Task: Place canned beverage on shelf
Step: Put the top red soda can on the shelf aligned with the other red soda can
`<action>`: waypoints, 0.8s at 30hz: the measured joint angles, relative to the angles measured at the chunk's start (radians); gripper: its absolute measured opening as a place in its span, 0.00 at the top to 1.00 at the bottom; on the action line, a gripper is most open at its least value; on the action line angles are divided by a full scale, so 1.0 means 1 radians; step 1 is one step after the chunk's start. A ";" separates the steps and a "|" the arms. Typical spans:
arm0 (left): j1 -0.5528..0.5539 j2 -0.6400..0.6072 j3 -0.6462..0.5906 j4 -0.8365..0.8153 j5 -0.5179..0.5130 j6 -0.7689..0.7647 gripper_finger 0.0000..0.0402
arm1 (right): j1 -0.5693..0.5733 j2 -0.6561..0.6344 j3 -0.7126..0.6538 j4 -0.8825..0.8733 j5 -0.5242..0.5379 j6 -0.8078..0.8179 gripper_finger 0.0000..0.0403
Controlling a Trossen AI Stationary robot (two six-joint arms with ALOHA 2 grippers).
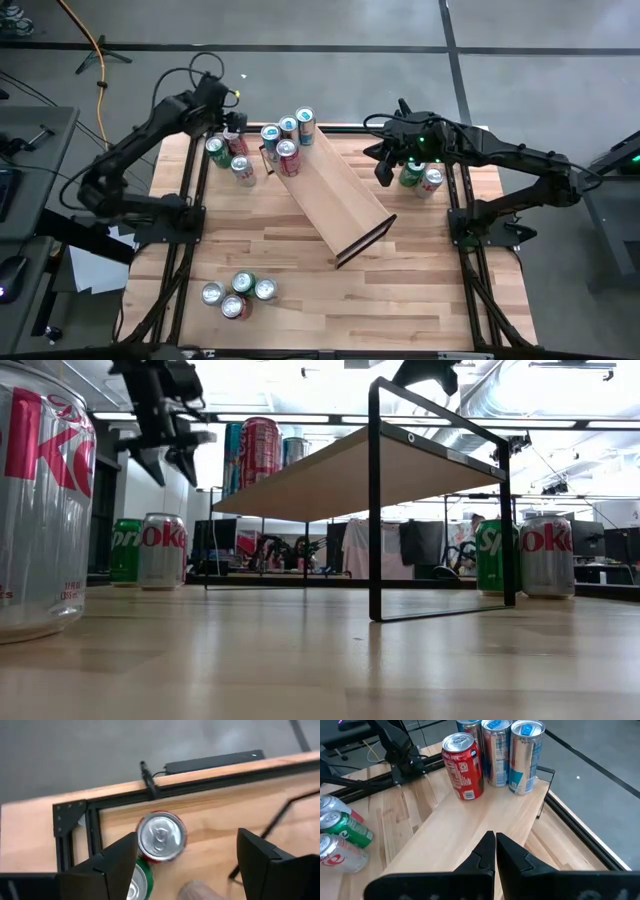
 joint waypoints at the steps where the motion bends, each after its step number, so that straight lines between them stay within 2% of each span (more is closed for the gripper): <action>1: 0.009 0.016 0.000 0.007 0.001 -0.013 0.39 | 0.000 0.000 0.000 0.000 0.000 0.000 1.00; 14: 0.069 0.202 0.000 0.022 0.015 -0.092 0.39 | 0.000 0.000 0.000 0.000 0.000 0.000 1.00; 24: 0.102 0.296 -0.003 0.011 0.080 -0.121 0.39 | 0.000 0.000 0.000 0.001 0.000 0.007 1.00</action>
